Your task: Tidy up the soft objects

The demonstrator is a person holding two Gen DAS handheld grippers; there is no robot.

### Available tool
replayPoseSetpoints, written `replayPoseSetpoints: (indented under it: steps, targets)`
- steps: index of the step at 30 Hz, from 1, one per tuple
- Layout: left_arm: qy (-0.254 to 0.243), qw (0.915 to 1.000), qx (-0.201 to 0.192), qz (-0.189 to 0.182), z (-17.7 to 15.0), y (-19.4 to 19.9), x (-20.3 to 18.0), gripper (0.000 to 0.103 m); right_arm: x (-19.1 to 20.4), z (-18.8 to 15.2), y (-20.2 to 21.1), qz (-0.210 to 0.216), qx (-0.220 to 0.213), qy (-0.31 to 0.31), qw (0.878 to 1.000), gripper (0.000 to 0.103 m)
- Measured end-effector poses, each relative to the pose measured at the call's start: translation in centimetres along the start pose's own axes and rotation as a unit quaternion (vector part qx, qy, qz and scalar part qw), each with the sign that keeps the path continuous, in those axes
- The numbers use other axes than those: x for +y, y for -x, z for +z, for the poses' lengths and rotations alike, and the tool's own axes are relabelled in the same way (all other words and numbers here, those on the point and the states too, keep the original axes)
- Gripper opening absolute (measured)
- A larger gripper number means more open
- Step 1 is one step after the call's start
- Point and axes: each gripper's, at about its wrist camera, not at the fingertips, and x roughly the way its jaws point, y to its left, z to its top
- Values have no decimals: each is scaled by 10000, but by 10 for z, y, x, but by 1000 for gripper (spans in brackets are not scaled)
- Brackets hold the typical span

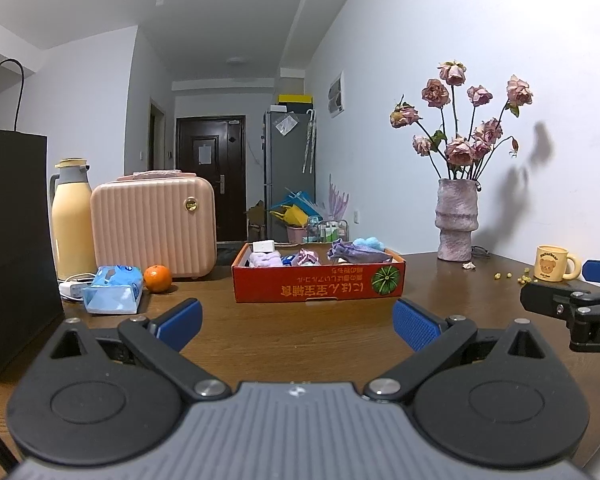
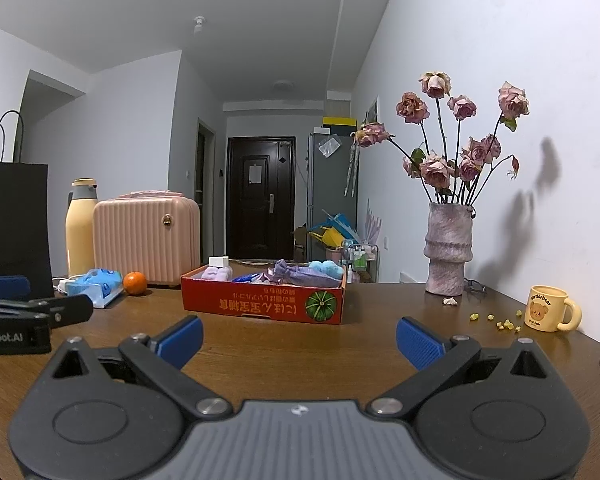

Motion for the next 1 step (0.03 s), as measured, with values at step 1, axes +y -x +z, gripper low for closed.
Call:
replayPoseSetpoints:
  steps: [1]
  targets:
    - [-4, 10000, -8, 7, 0, -1, 0, 103, 0, -1, -1, -1, 12, -2, 10000, 103]
